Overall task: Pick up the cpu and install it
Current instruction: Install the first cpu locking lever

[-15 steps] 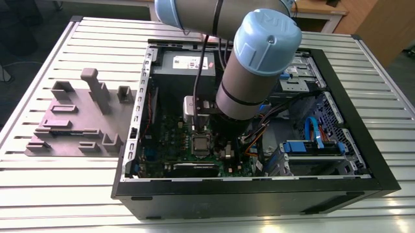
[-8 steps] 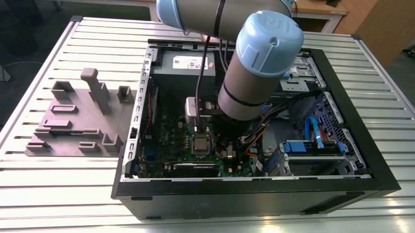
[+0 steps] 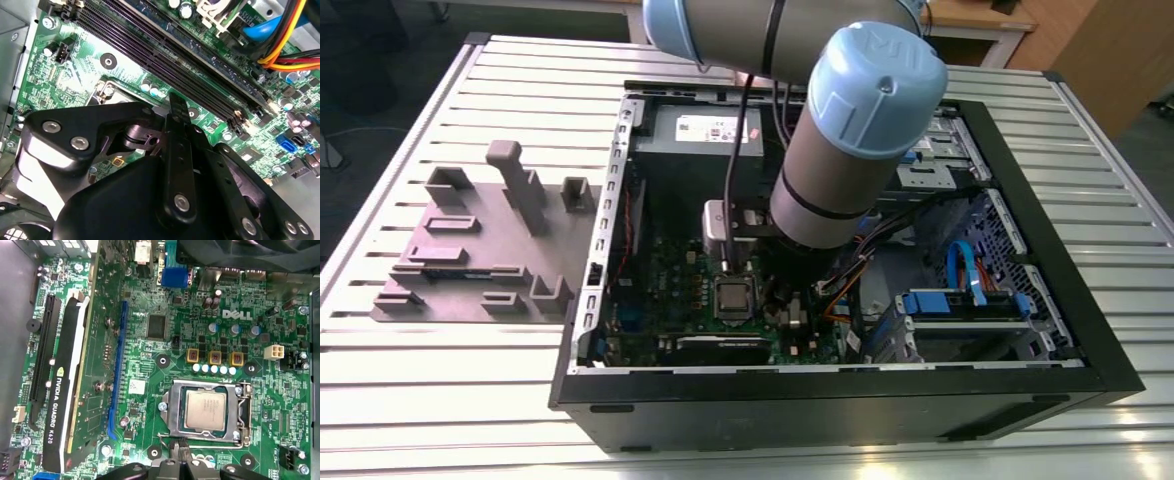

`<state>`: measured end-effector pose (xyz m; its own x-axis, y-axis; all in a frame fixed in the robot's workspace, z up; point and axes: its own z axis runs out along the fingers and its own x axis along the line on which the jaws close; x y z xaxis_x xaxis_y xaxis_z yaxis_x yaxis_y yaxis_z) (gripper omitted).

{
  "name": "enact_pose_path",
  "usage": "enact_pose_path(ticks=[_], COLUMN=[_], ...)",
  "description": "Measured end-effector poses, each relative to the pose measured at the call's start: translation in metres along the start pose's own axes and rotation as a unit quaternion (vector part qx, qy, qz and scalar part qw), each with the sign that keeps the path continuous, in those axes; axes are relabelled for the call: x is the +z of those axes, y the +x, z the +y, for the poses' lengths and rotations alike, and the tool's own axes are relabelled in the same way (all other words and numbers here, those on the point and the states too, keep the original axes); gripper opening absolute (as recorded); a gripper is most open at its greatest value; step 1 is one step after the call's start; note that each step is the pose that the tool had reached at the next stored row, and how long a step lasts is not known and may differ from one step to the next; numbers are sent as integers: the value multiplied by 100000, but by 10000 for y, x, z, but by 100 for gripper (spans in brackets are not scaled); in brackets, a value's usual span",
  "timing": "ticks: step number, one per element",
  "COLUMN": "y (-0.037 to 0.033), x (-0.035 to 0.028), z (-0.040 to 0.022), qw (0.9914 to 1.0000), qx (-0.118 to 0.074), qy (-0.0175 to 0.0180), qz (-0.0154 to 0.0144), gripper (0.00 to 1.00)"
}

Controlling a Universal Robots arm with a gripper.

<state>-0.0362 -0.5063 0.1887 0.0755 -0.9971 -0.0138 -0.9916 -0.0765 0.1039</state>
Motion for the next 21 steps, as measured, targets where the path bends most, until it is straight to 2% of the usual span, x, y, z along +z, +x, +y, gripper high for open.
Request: enact_pose_path(ticks=[6,12,16,21], y=[-1,-4,-6,-6], x=[-107,-265,-412,-427], z=[12,29,44,45], qw=[100000,100000,100000,100000], qx=[1,-1,-1,-6], qy=[3,4,-1,3], qz=[-8,-14,-2,-10], gripper=[11,11,11,11])
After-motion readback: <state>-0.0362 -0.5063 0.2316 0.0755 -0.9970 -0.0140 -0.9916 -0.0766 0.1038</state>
